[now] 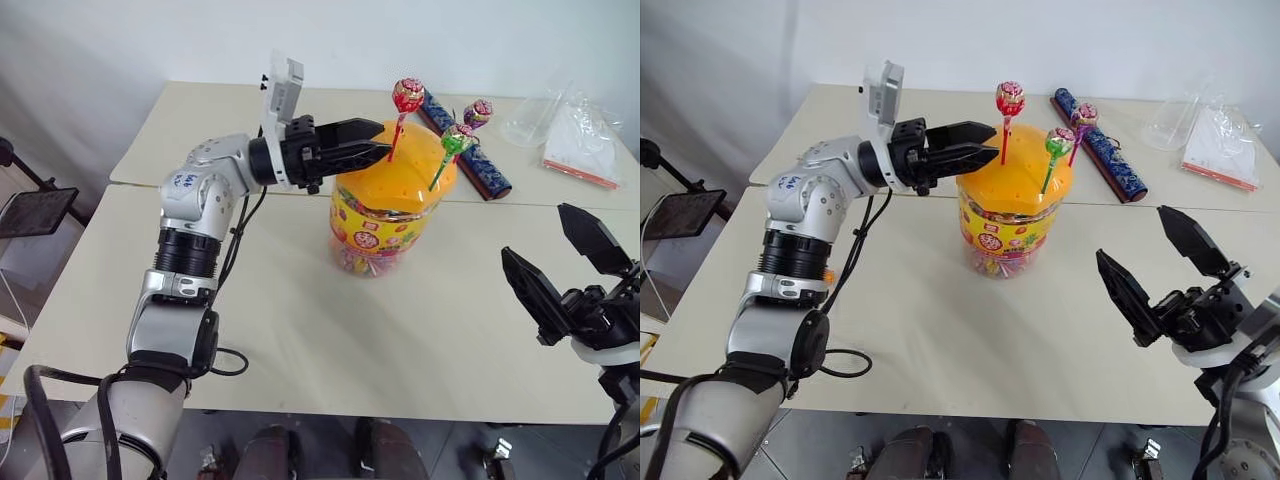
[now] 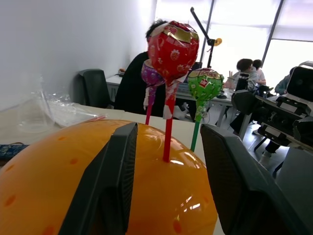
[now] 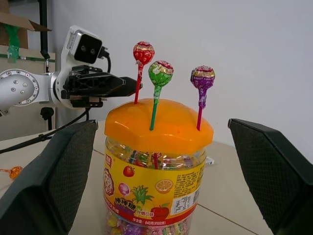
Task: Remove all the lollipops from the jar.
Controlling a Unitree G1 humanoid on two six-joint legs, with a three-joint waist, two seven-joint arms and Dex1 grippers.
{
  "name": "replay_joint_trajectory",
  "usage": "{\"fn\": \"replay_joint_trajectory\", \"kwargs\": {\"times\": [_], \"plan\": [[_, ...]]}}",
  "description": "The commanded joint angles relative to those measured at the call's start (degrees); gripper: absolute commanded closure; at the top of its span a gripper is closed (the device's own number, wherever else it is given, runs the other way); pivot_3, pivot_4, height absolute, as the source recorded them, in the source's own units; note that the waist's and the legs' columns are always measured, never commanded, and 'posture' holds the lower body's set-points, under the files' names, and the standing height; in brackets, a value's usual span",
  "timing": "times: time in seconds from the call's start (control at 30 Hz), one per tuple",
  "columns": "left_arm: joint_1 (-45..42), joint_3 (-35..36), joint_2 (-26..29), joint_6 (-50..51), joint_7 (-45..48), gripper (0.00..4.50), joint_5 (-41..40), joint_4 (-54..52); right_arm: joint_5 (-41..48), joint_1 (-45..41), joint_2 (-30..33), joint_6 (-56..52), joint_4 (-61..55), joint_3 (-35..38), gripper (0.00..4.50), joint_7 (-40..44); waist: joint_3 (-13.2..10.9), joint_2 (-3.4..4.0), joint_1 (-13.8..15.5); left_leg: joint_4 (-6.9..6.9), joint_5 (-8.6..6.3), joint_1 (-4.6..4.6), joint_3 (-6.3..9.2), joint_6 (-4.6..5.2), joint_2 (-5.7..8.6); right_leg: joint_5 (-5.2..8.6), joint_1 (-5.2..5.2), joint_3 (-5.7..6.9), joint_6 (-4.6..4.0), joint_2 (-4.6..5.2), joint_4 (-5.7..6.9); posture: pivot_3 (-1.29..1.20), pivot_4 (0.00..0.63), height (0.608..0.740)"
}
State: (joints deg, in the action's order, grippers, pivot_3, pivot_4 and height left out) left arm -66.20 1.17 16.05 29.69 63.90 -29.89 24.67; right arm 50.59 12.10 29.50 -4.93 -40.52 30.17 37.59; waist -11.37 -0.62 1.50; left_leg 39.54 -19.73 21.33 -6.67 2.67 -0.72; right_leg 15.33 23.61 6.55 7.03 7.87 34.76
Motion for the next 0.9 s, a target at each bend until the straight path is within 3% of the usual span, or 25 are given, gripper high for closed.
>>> {"fn": "replay_joint_trajectory", "kwargs": {"times": [0.03, 0.07, 0.17, 0.33, 0.6, 0.7, 0.77, 0.9], "plan": [[-1.54, 0.17, -0.57, -0.13, -0.04, 2.44, -0.49, -2.31, 1.09, 0.46, 0.59, 0.83, -1.10, 1.91, 0.00, 0.42, 0.00, 0.00, -0.04, 0.00, 0.00, 0.00, 0.00, 0.00, -0.01, 0.00, 0.00, 0.00, 0.00, -0.01, 0.01, 0.00, 0.150, 0.740], [-1.72, 0.27, -0.76, 0.19, -0.20, 2.44, -0.64, -2.16, 1.10, 0.60, 0.56, 0.88, -1.10, 1.96, 0.00, 0.47, 0.00, 0.00, -0.05, 0.00, 0.00, -0.01, 0.00, 0.00, -0.01, 0.00, 0.00, 0.00, 0.00, -0.01, 0.01, 0.00, 0.150, 0.740], [-2.15, 0.76, -1.34, 0.68, -0.75, 3.03, -1.03, -1.88, 1.03, 0.93, 0.40, 1.11, -0.93, 2.02, 0.00, 0.77, 0.00, 0.00, -0.04, 0.00, 0.00, -0.01, 0.00, 0.00, -0.01, 0.00, 0.00, 0.00, 0.00, -0.01, 0.01, 0.00, 0.150, 0.740], [-2.52, 1.73, -1.62, 1.40, -1.43, 4.49, -1.68, -2.03, 0.91, 1.15, 0.17, 1.46, -0.50, 2.06, 0.00, 1.11, 0.00, 0.00, 0.00, 0.03, -0.01, 0.00, 0.00, 0.00, -0.01, 0.00, 0.00, -0.01, 0.00, 0.00, 0.01, 0.00, 0.150, 0.740], [-4.24, 11.98, -2.52, 4.08, -6.63, 4.49, -10.40, -2.18, 1.63, -0.31, 1.37, 1.27, 1.26, 0.72, 0.00, 4.06, 0.00, 0.00, -0.05, 0.07, -0.02, 0.01, 0.01, 0.02, -0.04, 0.00, 0.00, 0.00, 0.00, 0.00, 0.02, 0.00, 0.150, 0.740], [-3.21, 13.08, 0.82, 5.73, -7.73, 4.49, -10.16, -2.40, 2.42, -1.62, 4.17, 0.15, 2.37, 0.19, 0.00, 7.69, 0.00, 0.00, -0.33, 0.05, -0.02, -0.06, -0.03, 0.02, -0.04, 0.00, -0.01, -0.05, 0.00, 0.00, 0.06, 0.00, 0.150, 0.740], [-0.16, 12.13, 6.37, 8.23, -8.26, 4.49, -7.82, -3.79, 3.60, -3.01, 8.03, -1.67, 3.40, -0.39, 0.00, 11.97, -0.01, 0.05, -0.75, 0.06, -0.03, -0.08, -0.04, -0.01, -0.08, 0.00, 0.00, -0.06, 0.00, -0.04, 0.11, 0.00, 0.150, 0.740], [13.60, 8.45, 23.77, 20.32, -11.10, 4.49, -2.40, -11.54, 2.64, -8.88, 16.48, -5.02, 4.99, -6.99, 0.00, 21.83, 0.01, 0.10, -2.12, -0.06, -0.06, -0.24, -0.09, -0.06, -0.15, 0.00, 0.01, -0.20, 0.00, -0.13, 0.21, 0.00, 0.150, 0.740]]}}
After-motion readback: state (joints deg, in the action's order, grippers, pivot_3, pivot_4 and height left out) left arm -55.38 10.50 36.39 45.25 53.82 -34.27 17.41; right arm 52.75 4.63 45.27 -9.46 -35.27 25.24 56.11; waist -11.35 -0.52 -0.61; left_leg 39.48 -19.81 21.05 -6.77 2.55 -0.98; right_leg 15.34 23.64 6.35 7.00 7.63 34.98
